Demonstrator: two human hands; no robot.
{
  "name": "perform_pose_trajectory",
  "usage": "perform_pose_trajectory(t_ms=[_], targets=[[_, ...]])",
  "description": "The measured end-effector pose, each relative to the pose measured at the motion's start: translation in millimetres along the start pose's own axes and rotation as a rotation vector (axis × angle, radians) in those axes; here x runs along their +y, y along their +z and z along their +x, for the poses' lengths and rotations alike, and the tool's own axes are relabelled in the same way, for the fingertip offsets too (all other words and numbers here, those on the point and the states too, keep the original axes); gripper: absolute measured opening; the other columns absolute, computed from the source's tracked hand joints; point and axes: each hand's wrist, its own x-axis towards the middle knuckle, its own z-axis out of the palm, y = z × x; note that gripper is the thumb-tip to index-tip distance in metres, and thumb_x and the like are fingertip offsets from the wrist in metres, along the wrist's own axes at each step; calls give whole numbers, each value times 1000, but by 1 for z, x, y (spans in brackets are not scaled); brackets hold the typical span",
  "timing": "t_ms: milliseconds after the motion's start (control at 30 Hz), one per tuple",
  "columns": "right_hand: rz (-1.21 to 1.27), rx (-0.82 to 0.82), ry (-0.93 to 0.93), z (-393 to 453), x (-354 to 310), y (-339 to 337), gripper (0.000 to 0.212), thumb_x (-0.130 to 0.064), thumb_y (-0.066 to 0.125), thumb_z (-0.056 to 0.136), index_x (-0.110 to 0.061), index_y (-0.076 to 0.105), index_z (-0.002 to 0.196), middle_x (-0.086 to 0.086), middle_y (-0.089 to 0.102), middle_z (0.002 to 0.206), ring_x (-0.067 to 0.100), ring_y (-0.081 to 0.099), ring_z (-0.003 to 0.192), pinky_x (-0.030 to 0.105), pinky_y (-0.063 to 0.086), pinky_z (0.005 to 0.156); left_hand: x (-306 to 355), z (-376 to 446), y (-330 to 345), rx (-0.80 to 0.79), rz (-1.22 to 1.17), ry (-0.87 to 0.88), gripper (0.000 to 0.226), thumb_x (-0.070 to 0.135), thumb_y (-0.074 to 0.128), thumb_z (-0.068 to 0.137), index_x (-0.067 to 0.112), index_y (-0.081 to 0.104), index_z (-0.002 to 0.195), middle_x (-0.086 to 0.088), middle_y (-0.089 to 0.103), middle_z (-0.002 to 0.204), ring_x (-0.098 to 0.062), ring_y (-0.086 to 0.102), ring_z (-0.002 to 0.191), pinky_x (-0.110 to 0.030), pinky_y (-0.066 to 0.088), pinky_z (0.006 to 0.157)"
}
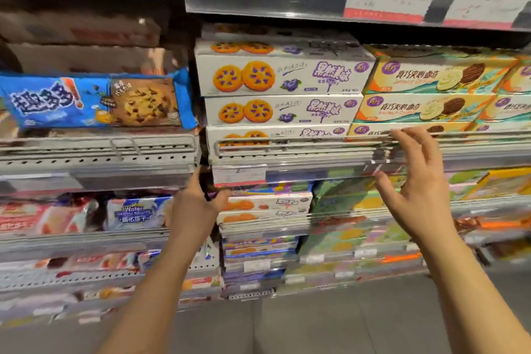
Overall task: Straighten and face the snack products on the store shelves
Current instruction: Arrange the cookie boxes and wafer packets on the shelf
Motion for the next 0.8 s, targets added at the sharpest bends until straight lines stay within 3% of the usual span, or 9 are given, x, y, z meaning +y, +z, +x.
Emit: perform_pose_trajectory(t_ms=[133,200,300,367,433,533,633,700,800], targets=[[-56,-58,-34,2,3,-4,66,-20,67,90,-15,40,150,10,36,150,31,34,143,41,42,105,-1,4,-5,-18,-42,-5,66,27,79,88,9,46,144,14,59,83,-28,64,91,-36,48,78],[-81,-90,-60,1,8,-8,72,-17,71,88,-15,38,152,10,35,152,32,35,143,42,45,101,6,2,-6,-55,-76,-35,72,25,77,90,14,40,150,20,52,84,-21,58,93,-31,42,81],[-62,-111,-80,0,13,-11,75,-18,70,89,-17,35,155,10,31,155,31,32,145,37,44,96,7,3,-8,-73,-76,12,69,25,79,88,32,41,145,25,63,87,-9,63,88,-33,47,83],[-41,-111,-94,-2,17,-10,76,-18,70,89,-17,34,155,10,30,156,32,31,146,39,45,98,6,2,-12,-79,-37,0,60,35,84,83,33,52,134,20,72,88,-9,67,87,-41,55,85],[-25,-108,-115,-3,20,-8,78,-18,71,88,-17,32,156,10,28,158,33,27,149,45,44,105,11,-2,-16,-101,-15,-43,67,48,86,74,28,57,131,3,74,101,-20,69,91,-43,58,81],[-14,-133,-146,-8,26,-8,86,-17,70,88,-18,24,160,10,20,165,31,15,155,47,33,117,14,-25,-18,-63,-37,-50,47,31,89,76,24,63,115,5,69,96,-13,66,82,-22,51,63],[101,-101,-118,-27,23,-8,81,-16,65,92,-19,23,161,9,20,166,29,20,154,41,29,119,4,-56,-22,19,-36,-2,34,20,90,74,27,70,100,10,76,84,-5,70,78,-10,46,60],[217,-107,-117,-50,21,-2,70,-22,59,96,-18,29,158,7,28,163,26,29,150,44,33,119,2,-78,-26,8,-76,-19,37,17,92,72,32,69,98,20,75,82,-1,70,75,-16,50,64],[437,-325,-56,-80,19,5,73,-51,57,95,-33,25,158,-6,31,161,19,38,146,50,43,112,3,-110,-26,-43,-114,-71,41,23,92,72,34,70,105,15,76,87,-7,73,77,-29,52,72]])
